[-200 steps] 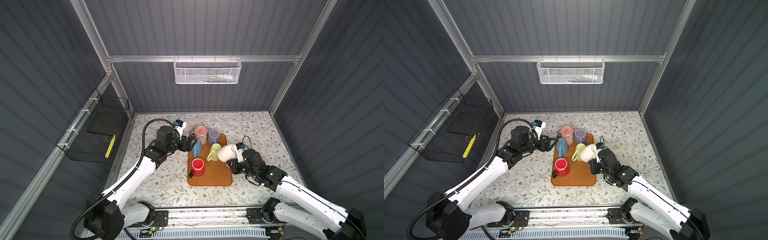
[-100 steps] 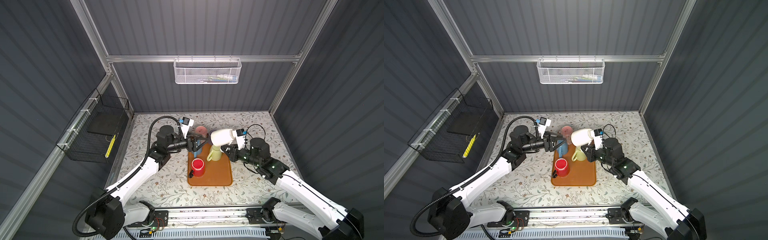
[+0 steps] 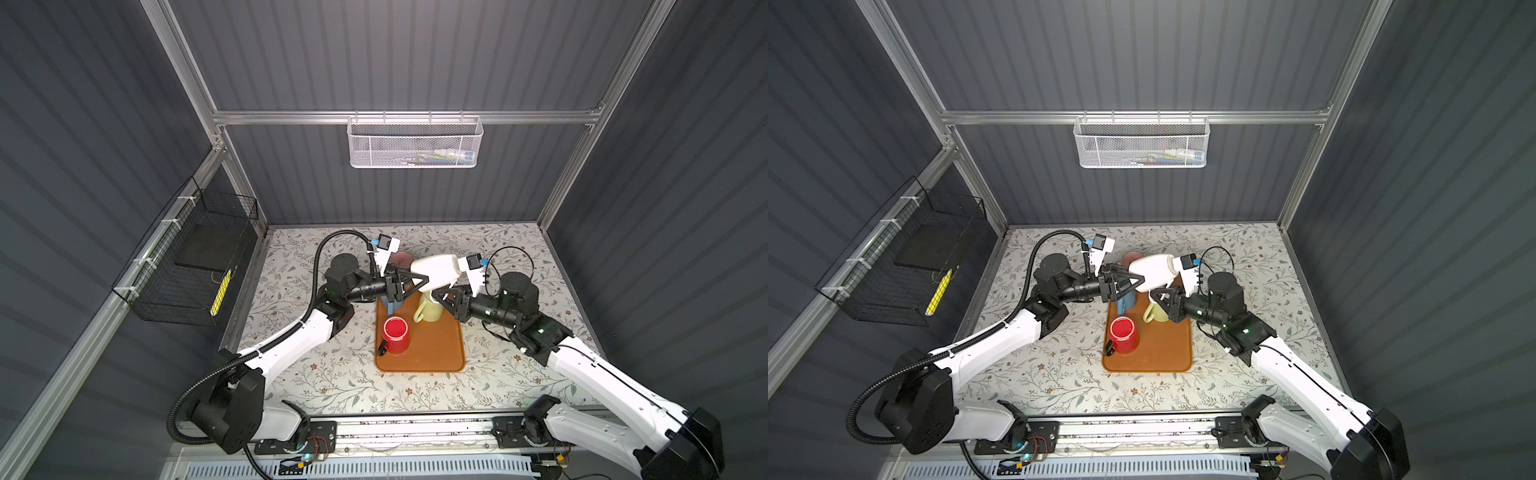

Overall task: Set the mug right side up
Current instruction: 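Raise the white mug toward the left gripper while the left gripper reaches to it, then close the left gripper on the white mug while the right gripper opens and releases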

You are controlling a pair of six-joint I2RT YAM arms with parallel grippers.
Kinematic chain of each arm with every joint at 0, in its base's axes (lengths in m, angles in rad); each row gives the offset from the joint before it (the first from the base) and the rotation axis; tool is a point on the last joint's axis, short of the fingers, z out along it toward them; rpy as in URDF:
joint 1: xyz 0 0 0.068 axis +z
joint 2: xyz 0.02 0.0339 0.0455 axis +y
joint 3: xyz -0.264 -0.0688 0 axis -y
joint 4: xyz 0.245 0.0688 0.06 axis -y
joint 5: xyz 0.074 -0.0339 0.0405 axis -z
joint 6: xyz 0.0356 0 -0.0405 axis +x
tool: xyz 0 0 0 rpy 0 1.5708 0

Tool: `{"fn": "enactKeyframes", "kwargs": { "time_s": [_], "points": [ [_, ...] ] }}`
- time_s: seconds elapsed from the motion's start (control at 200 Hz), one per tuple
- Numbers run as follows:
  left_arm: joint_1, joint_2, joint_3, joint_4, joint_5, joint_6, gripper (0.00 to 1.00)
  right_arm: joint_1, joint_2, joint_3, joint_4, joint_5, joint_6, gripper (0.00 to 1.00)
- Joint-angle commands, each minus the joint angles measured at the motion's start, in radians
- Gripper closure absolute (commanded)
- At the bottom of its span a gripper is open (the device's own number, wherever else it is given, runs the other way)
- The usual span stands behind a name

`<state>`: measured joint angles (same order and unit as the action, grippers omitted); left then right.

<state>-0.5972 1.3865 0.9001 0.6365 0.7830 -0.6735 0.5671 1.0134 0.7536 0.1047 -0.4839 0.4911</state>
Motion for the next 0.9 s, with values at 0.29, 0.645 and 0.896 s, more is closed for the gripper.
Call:
{"fn": "enactKeyframes", "kwargs": {
  "time_s": [0.29,0.645,0.896],
  "points": [
    [-0.039,0.081,0.052,0.219,0.063,-0.106,0.64,-0.003,0.017,-0.019,0.199,-0.066,0.019,1.00],
    [-0.052,0.090,0.036,0.305,-0.003,-0.115,0.89,-0.003,0.025,-0.060,0.262,-0.102,0.060,1.00],
    [-0.054,0.103,0.024,0.344,-0.035,-0.124,1.00,-0.004,0.030,-0.070,0.260,-0.105,0.065,0.98]
  ]
}}
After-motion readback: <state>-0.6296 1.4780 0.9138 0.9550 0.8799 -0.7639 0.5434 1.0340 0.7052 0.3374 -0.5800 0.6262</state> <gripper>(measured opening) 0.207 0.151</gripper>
